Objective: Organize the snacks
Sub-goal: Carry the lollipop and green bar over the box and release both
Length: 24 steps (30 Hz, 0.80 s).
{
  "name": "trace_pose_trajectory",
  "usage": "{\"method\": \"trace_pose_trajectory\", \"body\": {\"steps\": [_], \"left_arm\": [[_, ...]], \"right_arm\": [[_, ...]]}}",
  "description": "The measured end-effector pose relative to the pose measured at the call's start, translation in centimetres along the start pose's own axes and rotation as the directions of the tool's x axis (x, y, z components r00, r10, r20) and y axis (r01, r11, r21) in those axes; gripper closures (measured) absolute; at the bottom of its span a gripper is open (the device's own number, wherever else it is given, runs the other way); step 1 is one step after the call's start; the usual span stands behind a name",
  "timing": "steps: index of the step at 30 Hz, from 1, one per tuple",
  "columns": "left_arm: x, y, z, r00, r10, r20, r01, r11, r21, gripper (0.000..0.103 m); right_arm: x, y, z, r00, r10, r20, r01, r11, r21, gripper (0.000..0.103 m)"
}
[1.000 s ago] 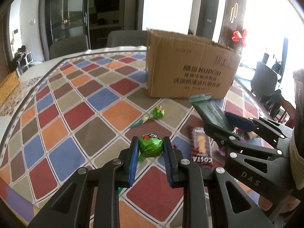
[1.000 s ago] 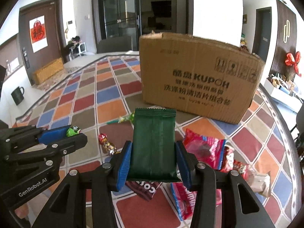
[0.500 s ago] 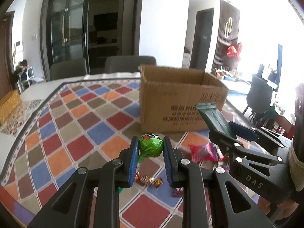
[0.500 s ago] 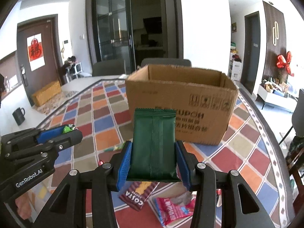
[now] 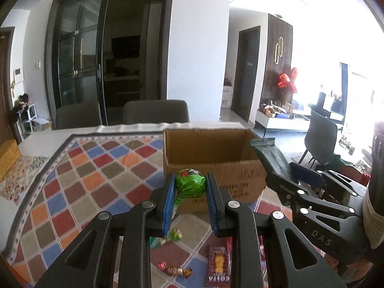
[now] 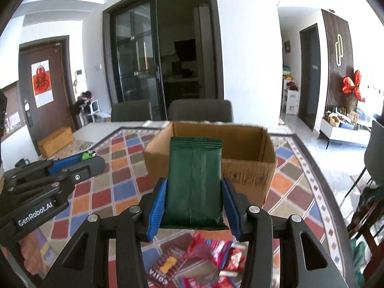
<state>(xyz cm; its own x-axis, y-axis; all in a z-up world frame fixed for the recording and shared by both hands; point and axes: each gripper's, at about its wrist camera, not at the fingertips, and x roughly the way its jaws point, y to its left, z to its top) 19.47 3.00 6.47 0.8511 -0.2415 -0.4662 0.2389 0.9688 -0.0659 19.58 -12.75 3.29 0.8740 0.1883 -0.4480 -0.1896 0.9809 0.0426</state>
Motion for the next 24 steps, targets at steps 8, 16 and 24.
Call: {"method": "trace_pose_trajectory", "body": {"steps": [8, 16, 24], "left_arm": [[1.7, -1.0, 4.1, 1.0, -0.007, 0.027, 0.005, 0.999, 0.045, 0.077], [5.0, -2.0, 7.4, 1.0, 0.004, 0.018, -0.006, 0.994, 0.11, 0.077], [10.3, -1.6, 9.6, 0.996, -0.026, -0.083, 0.034, 0.994, 0.099, 0.077]], "right_arm": [[0.1, -1.3, 3.7, 0.997, -0.03, 0.077, 0.031, 1.0, 0.0, 0.056], [2.9, -3.4, 6.7, 1.0, -0.002, 0.024, 0.002, 1.0, 0.0, 0.056], [6.8, -5.2, 8.0, 0.998, -0.009, -0.061, 0.011, 1.0, 0.021, 0.056]]}}
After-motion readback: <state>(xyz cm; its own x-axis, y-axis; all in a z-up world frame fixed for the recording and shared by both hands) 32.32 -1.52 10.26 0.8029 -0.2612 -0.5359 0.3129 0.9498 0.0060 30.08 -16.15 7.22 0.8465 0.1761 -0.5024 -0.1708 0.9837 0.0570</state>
